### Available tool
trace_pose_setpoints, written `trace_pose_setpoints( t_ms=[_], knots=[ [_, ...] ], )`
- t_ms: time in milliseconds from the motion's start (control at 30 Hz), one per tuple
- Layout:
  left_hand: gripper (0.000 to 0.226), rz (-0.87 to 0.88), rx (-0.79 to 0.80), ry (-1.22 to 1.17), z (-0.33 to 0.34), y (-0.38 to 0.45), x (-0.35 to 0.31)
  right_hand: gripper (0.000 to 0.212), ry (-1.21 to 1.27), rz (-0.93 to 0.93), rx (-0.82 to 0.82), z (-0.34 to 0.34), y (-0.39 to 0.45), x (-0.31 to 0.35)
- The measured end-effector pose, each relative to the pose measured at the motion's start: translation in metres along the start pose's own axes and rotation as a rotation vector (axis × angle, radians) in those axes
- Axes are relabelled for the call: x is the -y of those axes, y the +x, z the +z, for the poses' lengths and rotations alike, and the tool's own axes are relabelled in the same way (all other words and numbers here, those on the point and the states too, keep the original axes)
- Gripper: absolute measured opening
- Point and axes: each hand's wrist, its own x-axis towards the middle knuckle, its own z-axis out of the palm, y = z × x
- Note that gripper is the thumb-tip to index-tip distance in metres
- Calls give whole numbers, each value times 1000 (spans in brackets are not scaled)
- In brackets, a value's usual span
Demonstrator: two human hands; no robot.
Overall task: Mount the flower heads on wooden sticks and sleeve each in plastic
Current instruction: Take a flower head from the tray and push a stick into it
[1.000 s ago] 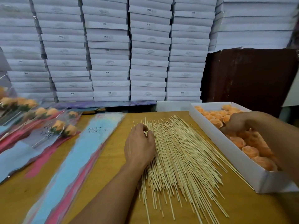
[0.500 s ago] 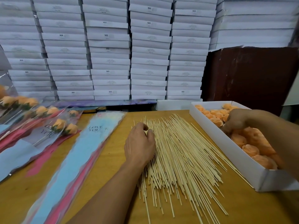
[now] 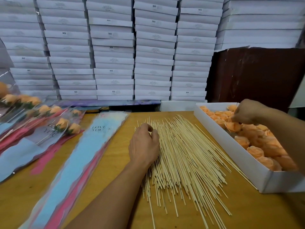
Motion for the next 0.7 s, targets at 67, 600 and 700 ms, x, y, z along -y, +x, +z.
trace_pose_setpoints(
  t_ms=[67,600,700],
  knots=[
    [17,6,-1,-25,0,0,1,18,31,-25,-133,-7,-6,9],
    [53,119,177,-486,-1,-1,-1,32,522,-342,221,40,-92,148],
    [37,86,90,-447,-1,2,2,34,774,-309,275,58,-91,154]
  ],
)
